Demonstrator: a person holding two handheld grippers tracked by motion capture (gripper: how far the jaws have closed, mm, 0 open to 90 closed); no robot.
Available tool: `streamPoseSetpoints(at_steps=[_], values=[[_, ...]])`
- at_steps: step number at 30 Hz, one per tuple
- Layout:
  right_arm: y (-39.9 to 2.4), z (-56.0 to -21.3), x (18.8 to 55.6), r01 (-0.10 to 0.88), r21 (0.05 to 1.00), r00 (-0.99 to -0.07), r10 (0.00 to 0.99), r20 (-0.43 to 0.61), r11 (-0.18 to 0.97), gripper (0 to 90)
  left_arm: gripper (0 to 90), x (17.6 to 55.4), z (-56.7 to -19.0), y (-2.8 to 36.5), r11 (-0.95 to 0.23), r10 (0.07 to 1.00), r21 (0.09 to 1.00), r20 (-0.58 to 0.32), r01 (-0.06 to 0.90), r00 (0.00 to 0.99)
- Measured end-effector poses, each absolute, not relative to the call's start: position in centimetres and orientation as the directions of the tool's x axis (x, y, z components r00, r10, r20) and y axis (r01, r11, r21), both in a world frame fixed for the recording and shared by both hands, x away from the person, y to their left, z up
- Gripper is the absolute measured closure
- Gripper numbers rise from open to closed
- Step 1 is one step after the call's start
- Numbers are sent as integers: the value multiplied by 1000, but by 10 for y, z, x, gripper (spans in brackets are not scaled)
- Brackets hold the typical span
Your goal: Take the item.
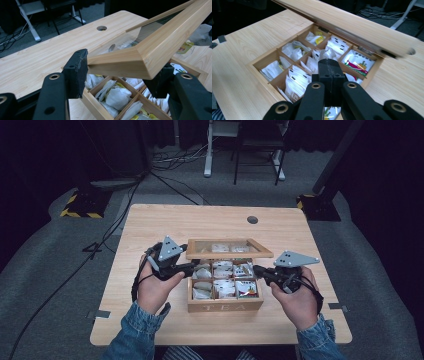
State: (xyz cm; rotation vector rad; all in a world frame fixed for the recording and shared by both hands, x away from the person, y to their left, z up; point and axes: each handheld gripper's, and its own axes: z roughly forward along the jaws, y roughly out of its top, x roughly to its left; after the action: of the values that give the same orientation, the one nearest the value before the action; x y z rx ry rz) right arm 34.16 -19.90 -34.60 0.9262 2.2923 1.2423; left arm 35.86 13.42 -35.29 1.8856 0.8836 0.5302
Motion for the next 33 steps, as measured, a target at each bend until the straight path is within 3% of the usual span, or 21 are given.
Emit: streamPoseSetpoints(at_steps=[33], values=[[-283, -344, 349, 430, 866, -540, 841, 20, 256, 900, 417, 359, -353, 134, -283, 766, 892, -10, 352, 642]])
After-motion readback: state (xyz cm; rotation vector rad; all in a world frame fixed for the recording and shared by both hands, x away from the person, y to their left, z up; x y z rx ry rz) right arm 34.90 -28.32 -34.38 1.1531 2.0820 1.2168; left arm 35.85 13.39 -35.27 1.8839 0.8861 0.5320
